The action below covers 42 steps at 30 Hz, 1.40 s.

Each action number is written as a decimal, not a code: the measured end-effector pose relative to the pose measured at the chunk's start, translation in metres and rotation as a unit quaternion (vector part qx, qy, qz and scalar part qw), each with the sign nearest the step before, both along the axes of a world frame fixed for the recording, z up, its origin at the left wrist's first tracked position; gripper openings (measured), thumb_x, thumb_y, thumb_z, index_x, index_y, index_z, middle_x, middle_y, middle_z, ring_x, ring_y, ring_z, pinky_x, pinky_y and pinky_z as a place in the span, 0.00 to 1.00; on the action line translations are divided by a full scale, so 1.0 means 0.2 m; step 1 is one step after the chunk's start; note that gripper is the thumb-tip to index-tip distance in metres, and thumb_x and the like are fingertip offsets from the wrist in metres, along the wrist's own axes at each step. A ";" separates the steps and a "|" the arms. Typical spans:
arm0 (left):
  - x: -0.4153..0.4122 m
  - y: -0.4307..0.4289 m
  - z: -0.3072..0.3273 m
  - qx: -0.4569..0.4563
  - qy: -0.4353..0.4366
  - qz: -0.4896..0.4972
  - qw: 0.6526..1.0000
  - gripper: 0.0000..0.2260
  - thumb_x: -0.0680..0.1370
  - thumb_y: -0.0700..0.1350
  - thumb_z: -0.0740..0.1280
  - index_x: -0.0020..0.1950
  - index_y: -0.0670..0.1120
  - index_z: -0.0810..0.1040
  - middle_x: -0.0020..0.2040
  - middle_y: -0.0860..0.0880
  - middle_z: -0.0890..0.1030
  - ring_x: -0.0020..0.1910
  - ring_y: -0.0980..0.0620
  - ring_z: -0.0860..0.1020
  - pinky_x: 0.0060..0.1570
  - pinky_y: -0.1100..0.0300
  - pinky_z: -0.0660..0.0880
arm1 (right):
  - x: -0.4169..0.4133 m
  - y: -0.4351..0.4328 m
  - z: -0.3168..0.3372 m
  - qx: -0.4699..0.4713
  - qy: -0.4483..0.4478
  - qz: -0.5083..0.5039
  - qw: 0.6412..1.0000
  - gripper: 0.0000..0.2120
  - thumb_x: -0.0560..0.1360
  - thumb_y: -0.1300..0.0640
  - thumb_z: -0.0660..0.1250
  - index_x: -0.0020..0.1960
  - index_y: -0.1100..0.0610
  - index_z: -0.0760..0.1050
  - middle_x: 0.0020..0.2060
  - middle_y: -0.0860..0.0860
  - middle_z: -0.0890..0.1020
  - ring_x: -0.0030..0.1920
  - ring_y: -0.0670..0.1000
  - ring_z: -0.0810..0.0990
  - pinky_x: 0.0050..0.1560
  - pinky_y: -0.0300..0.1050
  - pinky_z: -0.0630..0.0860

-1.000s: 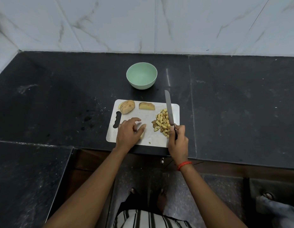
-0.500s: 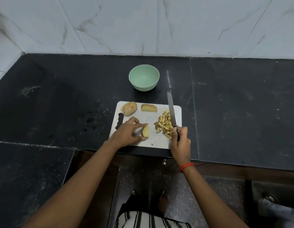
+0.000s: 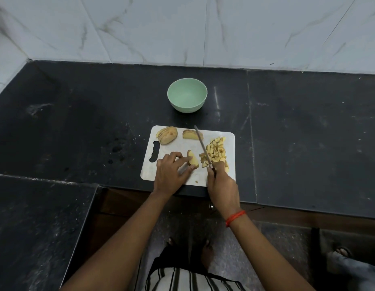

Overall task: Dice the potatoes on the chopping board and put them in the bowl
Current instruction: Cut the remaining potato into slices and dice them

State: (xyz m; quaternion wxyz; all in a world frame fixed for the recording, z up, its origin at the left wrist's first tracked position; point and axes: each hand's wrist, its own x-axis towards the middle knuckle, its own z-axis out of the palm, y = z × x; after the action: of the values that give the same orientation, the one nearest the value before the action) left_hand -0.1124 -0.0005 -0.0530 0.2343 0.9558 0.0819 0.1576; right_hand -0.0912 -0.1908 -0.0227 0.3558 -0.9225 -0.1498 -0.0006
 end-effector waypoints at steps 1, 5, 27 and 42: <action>0.00 0.00 -0.01 0.007 0.001 0.001 1.000 0.14 0.79 0.59 0.70 0.60 0.54 0.84 0.56 0.52 0.78 0.53 0.52 0.76 0.51 0.48 0.72 | -0.03 0.03 0.01 -0.016 -0.002 0.012 1.000 0.07 0.84 0.48 0.56 0.54 0.51 0.65 0.38 0.53 0.81 0.35 0.62 0.81 0.30 0.52 0.76; 0.00 0.00 -0.01 0.020 -0.002 -0.006 1.000 0.13 0.80 0.60 0.68 0.55 0.54 0.85 0.58 0.55 0.80 0.53 0.51 0.75 0.49 0.48 0.71 | -0.05 0.12 0.00 -0.048 0.020 0.034 0.998 0.11 0.85 0.47 0.51 0.58 0.53 0.66 0.42 0.52 0.82 0.39 0.60 0.82 0.36 0.53 0.77; 0.00 0.00 -0.02 0.016 -0.021 -0.023 0.999 0.15 0.81 0.57 0.64 0.48 0.51 0.86 0.52 0.56 0.85 0.49 0.50 0.73 0.45 0.51 0.68 | -0.01 0.24 0.05 -0.211 0.023 0.064 0.975 0.14 0.83 0.60 0.53 0.68 0.54 0.64 0.41 0.54 0.83 0.38 0.58 0.82 0.32 0.45 0.64; 0.01 0.02 -0.02 -0.030 0.006 -0.017 0.999 0.10 0.79 0.55 0.71 0.49 0.50 0.86 0.53 0.57 0.85 0.49 0.51 0.70 0.47 0.48 0.72 | -0.42 -0.18 0.00 -0.231 0.087 0.065 0.967 0.09 0.84 0.57 0.52 0.61 0.50 0.55 0.42 0.51 0.79 0.39 0.58 0.82 0.33 0.48 0.67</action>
State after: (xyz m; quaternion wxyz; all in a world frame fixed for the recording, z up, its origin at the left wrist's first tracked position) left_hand -0.1098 0.0027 -0.0576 0.2653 0.9504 0.0718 0.1455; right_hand -0.1753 -0.2272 -0.0225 0.1440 -0.9645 -0.1736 0.1371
